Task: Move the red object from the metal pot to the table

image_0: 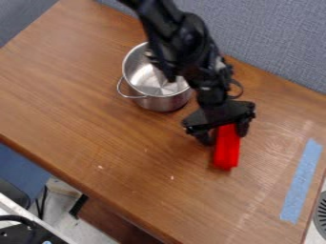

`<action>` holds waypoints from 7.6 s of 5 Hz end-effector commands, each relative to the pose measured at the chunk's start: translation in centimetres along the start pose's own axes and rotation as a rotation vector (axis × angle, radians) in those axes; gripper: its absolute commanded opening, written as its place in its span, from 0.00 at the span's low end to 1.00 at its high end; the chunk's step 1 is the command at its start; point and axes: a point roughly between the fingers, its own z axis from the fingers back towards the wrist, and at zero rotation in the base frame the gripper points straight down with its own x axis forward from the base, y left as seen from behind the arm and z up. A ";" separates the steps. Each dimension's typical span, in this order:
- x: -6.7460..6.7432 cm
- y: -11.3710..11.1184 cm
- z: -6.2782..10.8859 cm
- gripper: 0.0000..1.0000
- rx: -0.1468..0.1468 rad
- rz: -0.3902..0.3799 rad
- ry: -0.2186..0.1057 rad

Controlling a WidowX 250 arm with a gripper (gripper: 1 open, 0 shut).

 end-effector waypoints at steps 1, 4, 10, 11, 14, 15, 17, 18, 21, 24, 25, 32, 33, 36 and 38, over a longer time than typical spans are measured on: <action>3.3 1.5 1.9 1.00 -0.002 -0.060 -0.041; 3.8 3.2 8.2 1.00 0.032 0.312 -0.110; 11.4 7.7 11.9 0.00 0.140 0.254 -0.141; 13.2 7.6 13.8 0.00 0.142 0.288 -0.153; 10.2 13.8 21.4 0.00 0.183 0.401 -0.268; 7.7 13.2 22.0 0.00 0.202 0.275 -0.238; 3.7 8.0 23.3 0.00 0.243 0.133 -0.199; 1.7 3.3 21.9 0.00 0.258 0.006 -0.145; 5.0 2.3 17.5 0.00 0.383 0.205 -0.177; -4.3 -3.3 14.3 0.00 0.396 -0.183 -0.134; -7.4 -2.5 12.3 0.00 0.380 -0.302 -0.116; -4.7 -0.6 8.9 0.00 0.208 -1.142 0.039; -5.0 0.4 8.4 0.00 0.223 -1.138 0.029; -3.6 3.4 7.6 0.00 0.213 -1.120 0.052; -9.2 -4.1 10.6 0.00 0.223 -1.278 0.082</action>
